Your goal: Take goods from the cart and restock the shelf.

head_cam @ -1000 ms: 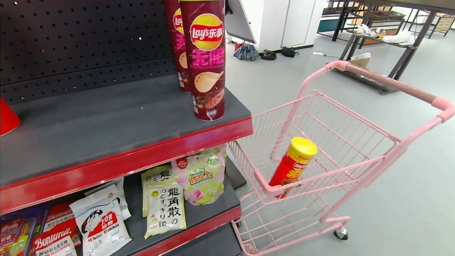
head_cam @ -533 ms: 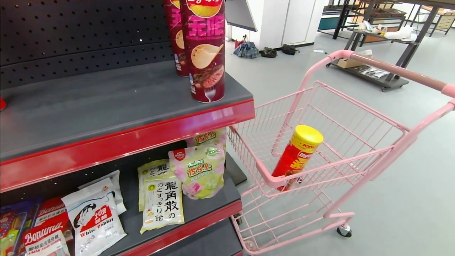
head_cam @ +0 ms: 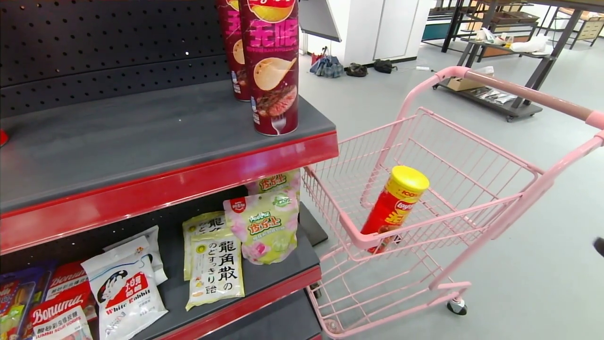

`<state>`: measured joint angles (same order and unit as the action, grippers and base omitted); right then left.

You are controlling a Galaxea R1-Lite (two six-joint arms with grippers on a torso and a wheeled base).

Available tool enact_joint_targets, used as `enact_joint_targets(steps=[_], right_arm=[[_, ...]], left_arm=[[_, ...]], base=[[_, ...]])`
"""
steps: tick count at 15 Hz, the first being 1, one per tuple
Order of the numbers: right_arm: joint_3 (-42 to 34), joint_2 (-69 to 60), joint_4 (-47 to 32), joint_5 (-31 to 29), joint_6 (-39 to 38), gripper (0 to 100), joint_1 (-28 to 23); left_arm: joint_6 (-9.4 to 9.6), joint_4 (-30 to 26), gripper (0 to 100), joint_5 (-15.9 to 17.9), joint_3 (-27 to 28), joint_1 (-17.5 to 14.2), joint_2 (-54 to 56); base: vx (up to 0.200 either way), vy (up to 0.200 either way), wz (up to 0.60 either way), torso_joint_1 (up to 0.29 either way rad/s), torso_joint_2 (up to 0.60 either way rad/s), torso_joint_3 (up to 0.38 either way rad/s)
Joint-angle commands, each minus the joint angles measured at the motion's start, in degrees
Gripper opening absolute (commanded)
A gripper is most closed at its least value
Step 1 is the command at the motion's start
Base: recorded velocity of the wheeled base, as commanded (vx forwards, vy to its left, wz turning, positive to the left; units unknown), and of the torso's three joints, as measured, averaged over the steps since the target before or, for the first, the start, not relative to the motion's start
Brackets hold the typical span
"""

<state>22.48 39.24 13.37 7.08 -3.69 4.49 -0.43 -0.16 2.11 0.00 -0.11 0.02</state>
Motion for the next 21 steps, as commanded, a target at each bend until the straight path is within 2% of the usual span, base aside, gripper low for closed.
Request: enact_joint_targets(steps=[1, 2, 4, 8, 12, 21], right_arm=[[-2.0, 35.2, 25.5, 1.9, -1.3, 100, 5.5], [-3.9, 42.0, 33.4, 3.1, -1.2, 100, 5.7], [-3.3, 47.5, 38.0, 5.4, -1.2, 100, 7.1], [-2.1, 50.8, 38.2, 6.7, -1.2, 100, 9.8], [-0.1, 53.9, 38.6, 6.8, -1.2, 100, 10.6], [11.8, 65.9, 38.7, 6.7, -1.8, 100, 10.5]], left_arm=[[-0.01, 0.0, 100, 0.0, 0.0, -0.1, 0.0], [0.08, 0.0, 100, 0.0, 0.0, -0.1, 0.0], [0.16, 0.0, 100, 0.0, 0.0, -0.1, 0.0], [1.04, 0.1, 100, 0.1, 0.0, -0.1, 0.0], [1.13, 0.1, 100, 0.0, 0.0, 0.0, 0.0], [1.04, 0.1, 100, -0.2, 0.0, -0.1, 0.0]], base=[[0.0, 0.0, 0.0, 0.0, 0.0, 0.0], [0.0, 0.0, 0.0, 0.0, 0.0, 0.0], [0.0, 0.0, 0.0, 0.0, 0.0, 0.0], [0.0, 0.0, 0.0, 0.0, 0.0, 0.0], [0.0, 0.0, 0.0, 0.0, 0.0, 0.0], [0.0, 0.0, 0.0, 0.0, 0.0, 0.0]])
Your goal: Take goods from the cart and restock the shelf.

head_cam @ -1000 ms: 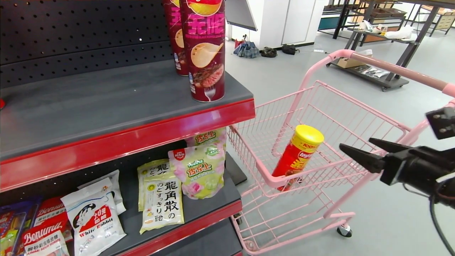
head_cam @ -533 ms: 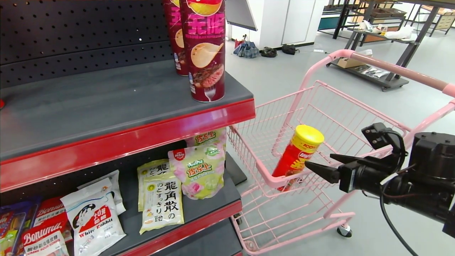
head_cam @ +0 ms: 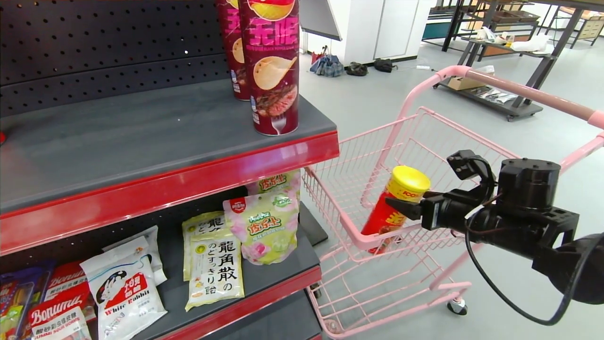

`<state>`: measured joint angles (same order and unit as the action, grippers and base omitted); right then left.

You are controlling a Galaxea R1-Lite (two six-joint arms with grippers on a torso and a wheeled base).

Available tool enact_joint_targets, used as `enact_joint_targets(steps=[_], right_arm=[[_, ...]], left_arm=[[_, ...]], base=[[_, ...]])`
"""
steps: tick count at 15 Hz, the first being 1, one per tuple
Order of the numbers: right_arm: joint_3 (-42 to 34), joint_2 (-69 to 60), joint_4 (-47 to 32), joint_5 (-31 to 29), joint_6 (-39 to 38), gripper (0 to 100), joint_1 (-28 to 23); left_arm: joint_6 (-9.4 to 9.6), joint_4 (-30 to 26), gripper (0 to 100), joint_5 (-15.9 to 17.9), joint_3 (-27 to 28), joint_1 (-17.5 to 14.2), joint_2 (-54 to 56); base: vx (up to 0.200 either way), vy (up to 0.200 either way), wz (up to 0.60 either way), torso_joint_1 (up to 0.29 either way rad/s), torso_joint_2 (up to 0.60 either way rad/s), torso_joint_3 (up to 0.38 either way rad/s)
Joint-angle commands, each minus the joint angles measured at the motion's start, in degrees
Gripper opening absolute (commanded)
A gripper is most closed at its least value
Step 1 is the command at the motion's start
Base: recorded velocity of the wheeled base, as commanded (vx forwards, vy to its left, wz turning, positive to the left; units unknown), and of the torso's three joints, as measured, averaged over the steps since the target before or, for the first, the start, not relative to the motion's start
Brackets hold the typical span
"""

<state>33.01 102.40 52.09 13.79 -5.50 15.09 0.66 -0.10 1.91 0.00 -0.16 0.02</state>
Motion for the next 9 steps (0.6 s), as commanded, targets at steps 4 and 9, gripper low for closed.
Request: enact_joint_targets(steps=[4, 9], right_arm=[[5.0, 5.5, 0.0, 0.0, -1.6, 100, -0.2], [6.8, 7.8, 0.0, 0.0, -1.9, 100, -0.2]], left_arm=[[0.04, 0.0, 100, 0.0, 0.0, 0.0, 0.0], [-0.04, 0.0, 100, 0.0, 0.0, 0.0, 0.0]], base=[[0.0, 0.0, 0.0, 0.0, 0.0, 0.0], [0.0, 0.0, 0.0, 0.0, 0.0, 0.0]])
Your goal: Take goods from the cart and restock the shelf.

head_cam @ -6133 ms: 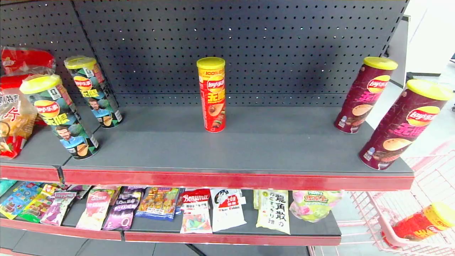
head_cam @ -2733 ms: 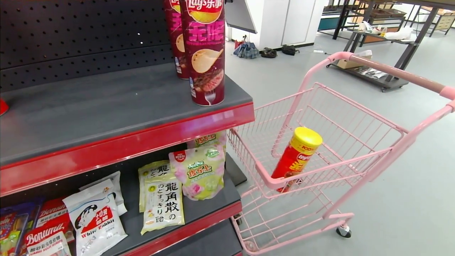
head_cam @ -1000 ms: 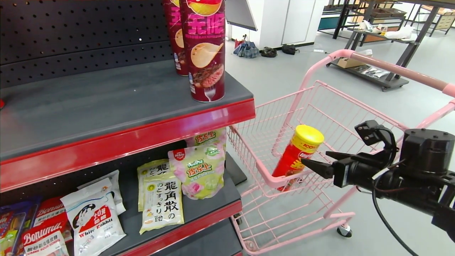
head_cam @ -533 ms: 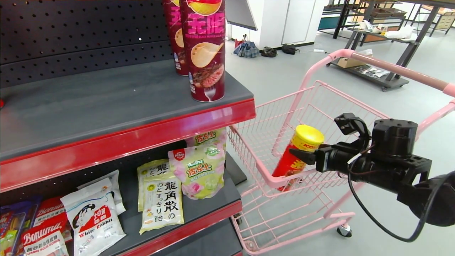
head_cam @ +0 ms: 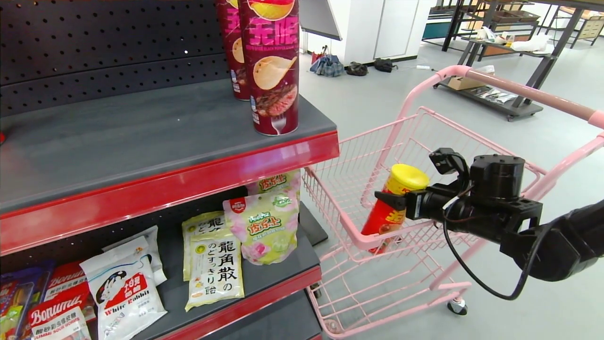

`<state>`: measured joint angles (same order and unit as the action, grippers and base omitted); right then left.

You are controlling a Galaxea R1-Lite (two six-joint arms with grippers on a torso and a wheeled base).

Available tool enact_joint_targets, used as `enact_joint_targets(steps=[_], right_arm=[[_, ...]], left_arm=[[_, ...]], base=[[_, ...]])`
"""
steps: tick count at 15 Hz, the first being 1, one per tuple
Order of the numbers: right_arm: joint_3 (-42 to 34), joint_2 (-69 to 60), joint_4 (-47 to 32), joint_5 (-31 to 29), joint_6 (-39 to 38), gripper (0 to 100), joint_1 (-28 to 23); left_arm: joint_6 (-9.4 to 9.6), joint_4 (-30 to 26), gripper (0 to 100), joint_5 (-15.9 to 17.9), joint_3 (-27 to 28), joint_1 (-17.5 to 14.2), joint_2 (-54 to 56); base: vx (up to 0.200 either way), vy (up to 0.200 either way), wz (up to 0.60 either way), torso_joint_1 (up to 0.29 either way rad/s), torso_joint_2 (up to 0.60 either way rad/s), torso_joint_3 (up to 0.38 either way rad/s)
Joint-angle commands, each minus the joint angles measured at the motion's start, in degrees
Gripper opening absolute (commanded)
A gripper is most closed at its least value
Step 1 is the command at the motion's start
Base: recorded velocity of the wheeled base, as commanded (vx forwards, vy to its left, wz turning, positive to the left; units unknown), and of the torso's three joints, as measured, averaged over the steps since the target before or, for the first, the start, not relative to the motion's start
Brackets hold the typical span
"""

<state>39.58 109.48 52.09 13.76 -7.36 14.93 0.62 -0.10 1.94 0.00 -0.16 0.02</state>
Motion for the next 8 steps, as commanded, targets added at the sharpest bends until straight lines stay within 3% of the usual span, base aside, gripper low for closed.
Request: enact_joint_targets(steps=[1, 4, 5, 8], right_arm=[[0.3, 0.7, 0.0, 0.0, -0.1, 100, -0.1], [2.3, 1.8, 0.0, -0.1, -1.2, 100, -0.1], [2.6, 1.8, 0.0, -0.1, -1.5, 0, 0.0], [3.1, 2.8, 0.1, -0.1, -2.2, 0, 0.7]], left_arm=[[-0.01, 0.0, 100, 0.0, 0.0, 0.0, 0.0], [0.08, 0.0, 100, -0.1, 0.0, 0.0, 0.0], [0.08, 0.0, 100, -0.1, 0.0, 0.0, 0.0], [0.08, 0.0, 100, -0.1, 0.0, 0.0, 0.0]], base=[[0.0, 0.0, 0.0, 0.0, 0.0, 0.0], [0.0, 0.0, 0.0, 0.0, 0.0, 0.0], [0.0, 0.0, 0.0, 0.0, 0.0, 0.0], [0.0, 0.0, 0.0, 0.0, 0.0, 0.0]])
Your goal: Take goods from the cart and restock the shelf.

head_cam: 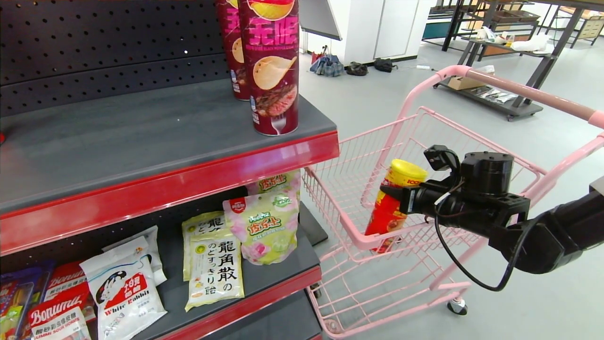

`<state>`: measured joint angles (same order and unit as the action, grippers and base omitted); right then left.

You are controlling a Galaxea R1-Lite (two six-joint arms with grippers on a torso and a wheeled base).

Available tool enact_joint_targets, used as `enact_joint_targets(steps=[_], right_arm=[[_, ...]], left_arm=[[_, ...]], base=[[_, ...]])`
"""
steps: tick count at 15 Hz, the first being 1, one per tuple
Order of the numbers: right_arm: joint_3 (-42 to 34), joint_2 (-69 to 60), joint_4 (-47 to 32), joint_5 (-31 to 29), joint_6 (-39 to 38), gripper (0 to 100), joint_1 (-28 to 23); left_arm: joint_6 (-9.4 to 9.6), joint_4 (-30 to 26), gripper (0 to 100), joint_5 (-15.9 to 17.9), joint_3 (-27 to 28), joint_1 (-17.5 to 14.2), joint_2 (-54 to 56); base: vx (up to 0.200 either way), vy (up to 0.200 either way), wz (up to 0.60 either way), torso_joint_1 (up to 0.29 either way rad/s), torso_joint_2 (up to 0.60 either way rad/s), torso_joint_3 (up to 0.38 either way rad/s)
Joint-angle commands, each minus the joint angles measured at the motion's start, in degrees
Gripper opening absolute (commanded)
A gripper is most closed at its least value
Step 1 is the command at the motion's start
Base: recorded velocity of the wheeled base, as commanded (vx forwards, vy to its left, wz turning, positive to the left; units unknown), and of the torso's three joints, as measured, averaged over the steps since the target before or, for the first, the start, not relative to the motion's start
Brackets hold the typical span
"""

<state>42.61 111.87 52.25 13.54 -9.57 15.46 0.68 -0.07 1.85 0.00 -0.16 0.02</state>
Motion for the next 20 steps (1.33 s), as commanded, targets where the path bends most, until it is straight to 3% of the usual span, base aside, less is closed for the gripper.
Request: enact_joint_targets(steps=[1, 4, 5, 7, 9, 12, 13, 15, 17, 20], right_arm=[[-0.2, 0.5, 0.0, 0.1, 0.1, 0, 0.3], [0.0, 0.3, 0.7, 0.0, 0.3, 0, 0.5], [2.8, -0.4, 3.7, -0.4, 1.1, 0, 0.8], [9.5, -2.7, 1.9, -0.7, 3.9, 0, 0.2], [19.2, -8.8, -9.4, -0.7, 6.5, 0, -1.0], [22.0, -21.0, -22.7, -2.9, 10.9, 0, -1.4], [21.6, -22.8, -23.7, -4.4, 11.5, 0, -1.4], [12.5, -37.8, -30.0, -18.1, 13.3, 0, -0.7], [2.5, -52.4, -38.9, -16.7, 13.4, 0, -1.8], [-2.9, -69.0, -57.1, -17.1, 14.3, 0, -4.4]], left_arm=[[0.02, 0.0, 100, 0.0, 0.0, 0.0, 0.0], [0.02, 0.0, 100, 0.0, 0.0, 0.0, 0.0], [0.02, 0.0, 100, 0.0, 0.0, 0.0, 0.0], [-0.07, 0.0, 100, 0.0, 0.0, 0.0, 0.0], [-0.51, 0.0, 100, 0.0, 0.0, 0.0, 0.0], [-0.51, 0.0, 100, 0.0, 0.0, 0.0, 0.0], [-0.51, 0.0, 100, 0.0, 0.0, 0.1, 0.0], [-0.59, -0.1, 100, 0.0, 0.0, 0.0, 0.0], [-0.59, 0.0, 100, 0.0, 0.0, 0.0, 0.0], [-0.59, 0.0, 100, 0.1, 0.0, 0.1, 0.0]], base=[[0.0, 0.0, 0.0, 0.0, 0.0, 0.0], [0.0, 0.0, 0.0, 0.0, 0.0, 0.0], [0.0, 0.0, 0.0, 0.0, 0.0, 0.0], [0.0, 0.0, 0.0, 0.0, 0.0, 0.0], [0.0, 0.0, 0.0, 0.0, 0.0, 0.0], [0.0, 0.0, 0.0, 0.0, 0.0, 0.0], [0.0, 0.0, 0.0, 0.0, 0.0, 0.0], [0.0, 0.0, 0.0, 0.0, 0.0, 0.0], [0.0, 0.0, 0.0, 0.0, 0.0, 0.0], [0.0, 0.0, 0.0, 0.0, 0.0, 0.0]])
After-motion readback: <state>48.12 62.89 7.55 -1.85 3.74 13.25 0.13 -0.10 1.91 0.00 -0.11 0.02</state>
